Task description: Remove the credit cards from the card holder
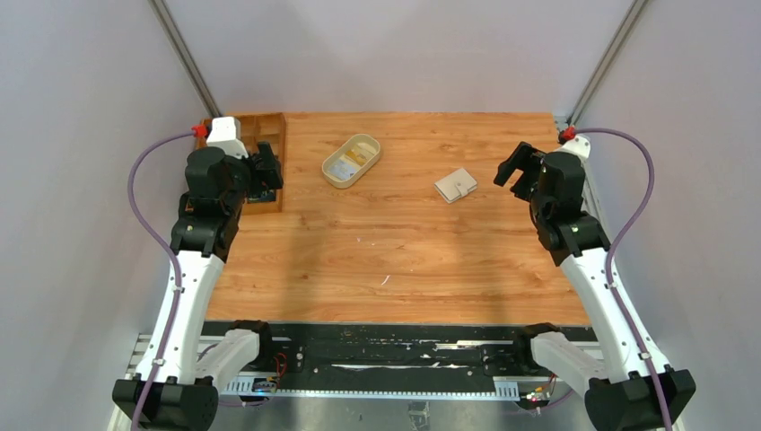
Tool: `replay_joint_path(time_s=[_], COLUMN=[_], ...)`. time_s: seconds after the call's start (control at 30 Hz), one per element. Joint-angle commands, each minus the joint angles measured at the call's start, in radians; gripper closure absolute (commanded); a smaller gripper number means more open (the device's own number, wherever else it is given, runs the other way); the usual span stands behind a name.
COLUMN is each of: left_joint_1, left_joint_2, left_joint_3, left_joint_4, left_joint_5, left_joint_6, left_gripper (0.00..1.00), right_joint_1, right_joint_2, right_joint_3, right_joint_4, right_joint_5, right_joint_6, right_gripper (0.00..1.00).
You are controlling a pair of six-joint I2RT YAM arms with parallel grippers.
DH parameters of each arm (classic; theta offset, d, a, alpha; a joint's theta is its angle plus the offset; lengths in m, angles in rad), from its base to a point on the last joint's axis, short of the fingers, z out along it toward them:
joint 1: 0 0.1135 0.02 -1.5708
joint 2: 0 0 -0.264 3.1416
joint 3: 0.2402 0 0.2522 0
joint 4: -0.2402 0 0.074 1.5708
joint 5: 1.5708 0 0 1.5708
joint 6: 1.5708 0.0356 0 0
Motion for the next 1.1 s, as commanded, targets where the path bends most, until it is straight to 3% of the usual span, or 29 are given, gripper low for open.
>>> replay_joint_path(time_s=[0.0,0.1,0.2,0.27,0.33,0.4,0.47,0.53,0.7,0.93,1.07], left_joint_1=[0.004,0.004,0.005,0.004,0.004,0.005,0.004,-0.005,-0.057,-0.086,-0.103], left_joint_2=[0.004,0.008,0.006,0.006,0.017,0.055,0.137,0.245,0.518,0.837,1.046], left_joint_3=[0.036,0.049,0.047,0.041,0.041,0.045,0.069,0.104,0.287,0.486,0.696], left_joint_4=[-0.011,-0.011,-0.005,-0.009,-0.025,-0.040,-0.048,-0.039,-0.059,-0.066,-0.103], left_joint_5=[-0.017,-0.018,-0.018,-0.021,-0.059,-0.065,0.016,0.087,-0.060,-0.086,-0.071], left_joint_6=[0.021,0.029,0.033,0.032,0.002,-0.073,-0.152,-0.209,-0.238,-0.266,-0.228], left_gripper=[0.00,0.00,0.00,0.00,0.00,0.00,0.00,0.00,0.00,0.00,0.00], right_joint_1=[0.003,0.004,0.004,0.018,0.052,0.077,0.081,0.081,0.081,0.076,0.048], right_joint_2=[-0.039,-0.038,0.003,0.197,0.350,0.440,0.542,0.679,0.999,1.173,1.221], right_joint_3=[-0.032,-0.054,-0.018,0.163,0.309,0.344,0.386,0.502,0.786,0.849,0.833], right_joint_4=[0.043,0.087,0.135,-0.086,-0.199,-0.147,-0.062,-0.092,-0.207,-0.203,-0.160], right_joint_5=[0.000,-0.036,-0.251,-0.264,-0.207,-0.144,-0.109,-0.098,-0.156,-0.150,-0.185], right_joint_6=[-0.012,-0.080,-0.244,-0.262,-0.280,-0.288,-0.280,-0.295,-0.370,-0.410,-0.390], right_gripper=[0.07,0.07,0.15,0.24,0.25,0.25,0.25,0.24,0.23,0.23,0.24])
